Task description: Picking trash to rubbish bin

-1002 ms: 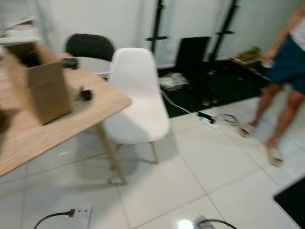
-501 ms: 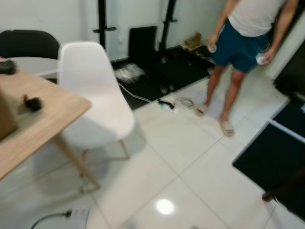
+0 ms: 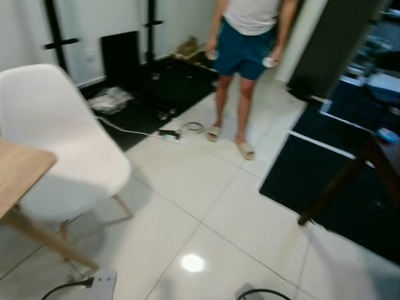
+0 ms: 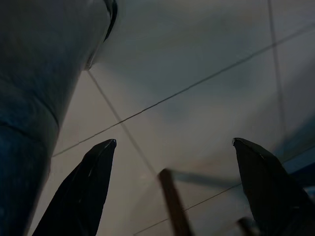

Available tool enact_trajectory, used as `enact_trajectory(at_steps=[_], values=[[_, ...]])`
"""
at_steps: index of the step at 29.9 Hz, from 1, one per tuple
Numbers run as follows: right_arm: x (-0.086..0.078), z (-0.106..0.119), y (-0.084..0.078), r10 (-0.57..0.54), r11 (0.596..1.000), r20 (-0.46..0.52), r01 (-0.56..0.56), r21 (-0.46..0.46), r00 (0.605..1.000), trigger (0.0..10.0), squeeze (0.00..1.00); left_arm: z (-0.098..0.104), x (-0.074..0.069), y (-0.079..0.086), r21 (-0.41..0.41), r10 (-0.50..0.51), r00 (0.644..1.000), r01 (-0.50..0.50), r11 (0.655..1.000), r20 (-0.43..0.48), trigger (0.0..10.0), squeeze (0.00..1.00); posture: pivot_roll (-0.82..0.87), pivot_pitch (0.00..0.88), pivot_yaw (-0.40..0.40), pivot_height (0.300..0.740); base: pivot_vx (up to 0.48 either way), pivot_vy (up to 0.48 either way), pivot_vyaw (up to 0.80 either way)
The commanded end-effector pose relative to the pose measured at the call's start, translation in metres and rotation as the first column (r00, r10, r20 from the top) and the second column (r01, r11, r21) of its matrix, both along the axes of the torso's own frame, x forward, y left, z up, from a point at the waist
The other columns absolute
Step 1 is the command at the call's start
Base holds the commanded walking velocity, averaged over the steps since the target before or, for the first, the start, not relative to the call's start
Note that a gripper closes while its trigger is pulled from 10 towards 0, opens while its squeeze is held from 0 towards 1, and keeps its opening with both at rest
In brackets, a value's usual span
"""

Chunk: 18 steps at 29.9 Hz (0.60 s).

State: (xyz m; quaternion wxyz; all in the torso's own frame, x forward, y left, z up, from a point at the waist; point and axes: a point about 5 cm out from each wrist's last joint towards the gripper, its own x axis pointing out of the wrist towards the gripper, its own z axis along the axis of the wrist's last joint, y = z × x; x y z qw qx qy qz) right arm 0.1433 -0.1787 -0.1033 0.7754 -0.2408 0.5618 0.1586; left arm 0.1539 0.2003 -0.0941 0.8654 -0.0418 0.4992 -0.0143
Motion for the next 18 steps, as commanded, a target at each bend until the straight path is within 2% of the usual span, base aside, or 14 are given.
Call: enact_trajectory(at_steps=[1, 6, 11, 18], values=[[-0.004, -0.001, 0.000, -0.002, 1.000, -0.022, 0.002, 0.006, 1.000, 10.0, 0.00, -0.001, -0.003, -0.001, 0.006, -0.013, 1.000, 0.013, 1.000, -0.011, 10.0, 0.00, 0.07, 0.040, -0.055, 0.740, 0.000, 0.000, -0.78], [-0.003, 0.000, -0.006, -0.003, 1.000, -0.024, 0.003, -0.001, 1.000, 10.0, 0.00, -0.001, -0.002, 0.001, 0.021, -0.006, 1.000, 0.006, 1.000, -0.003, 10.0, 0.00, 0.08, 0.042, -0.056, 0.740, 0.000, 0.000, -0.78], [-0.002, 0.000, -0.010, 0.000, 1.000, -0.024, 0.000, -0.006, 1.000, 10.0, 0.00, 0.000, -0.004, 0.006, 0.021, 0.062, 0.998, -0.062, 0.998, 0.012, 10.0, 0.00, 0.10, 0.049, -0.061, 0.740, 0.000, 0.000, -0.79], [0.001, 0.001, -0.003, 0.017, 1.000, -0.021, -0.017, -0.002, 1.000, 10.0, 0.00, 0.000, -0.005, 0.011, 0.027, 0.108, 0.994, -0.108, 0.994, 0.021, 10.0, 0.00, 0.12, 0.049, -0.067, 0.740, 0.000, 0.000, -0.78]])
